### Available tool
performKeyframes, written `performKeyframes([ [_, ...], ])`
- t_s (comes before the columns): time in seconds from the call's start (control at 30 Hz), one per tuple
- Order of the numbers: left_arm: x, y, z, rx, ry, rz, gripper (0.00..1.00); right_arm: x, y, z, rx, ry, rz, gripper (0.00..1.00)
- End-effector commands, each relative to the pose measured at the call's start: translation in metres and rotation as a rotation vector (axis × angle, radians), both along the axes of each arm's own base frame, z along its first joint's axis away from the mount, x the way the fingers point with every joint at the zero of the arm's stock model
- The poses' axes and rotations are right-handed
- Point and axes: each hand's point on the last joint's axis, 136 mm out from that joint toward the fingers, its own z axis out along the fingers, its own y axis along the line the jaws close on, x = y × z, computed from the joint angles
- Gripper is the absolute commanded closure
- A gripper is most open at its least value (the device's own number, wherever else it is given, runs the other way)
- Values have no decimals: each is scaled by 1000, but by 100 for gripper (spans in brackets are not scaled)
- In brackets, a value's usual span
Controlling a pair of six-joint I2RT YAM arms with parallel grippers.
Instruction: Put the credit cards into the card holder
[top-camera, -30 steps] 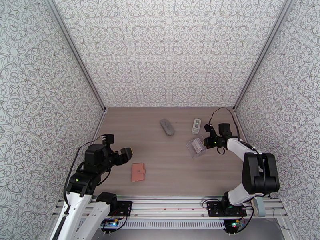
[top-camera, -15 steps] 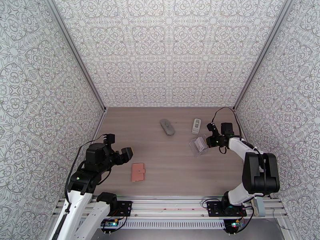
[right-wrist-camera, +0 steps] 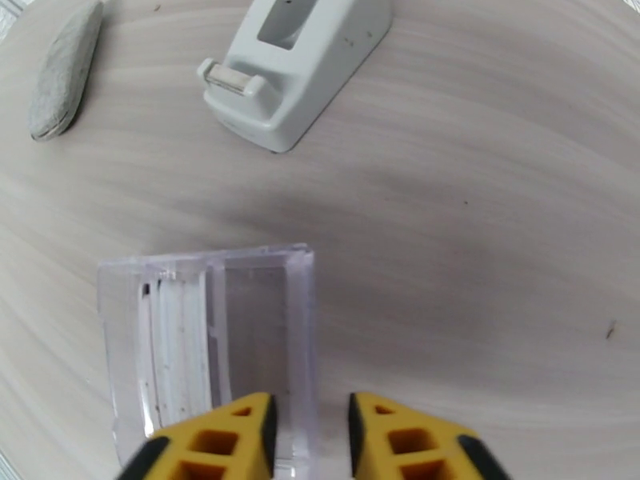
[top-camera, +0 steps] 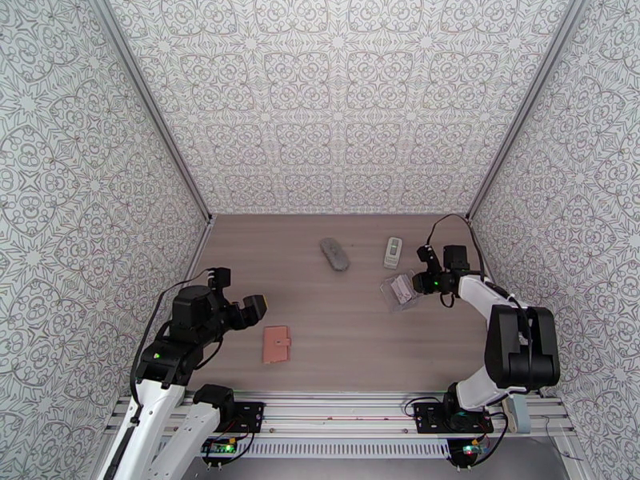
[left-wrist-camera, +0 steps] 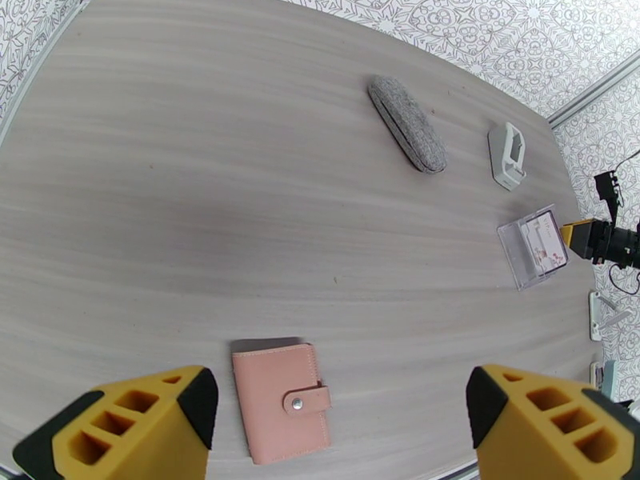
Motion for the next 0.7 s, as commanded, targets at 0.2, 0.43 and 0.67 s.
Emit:
performKeyframes([
  [0.2,3,-3,-5,-31,26,6,10,6,-27,67,-52,-194,-190,52],
  [0.43,6,-8,-30,-75,136,38,10,-13,5,120,236,-355,-209,47],
  [0.67,5,-22,-93,5,263,90,10,-48,54,139,474,-296,-141,49],
])
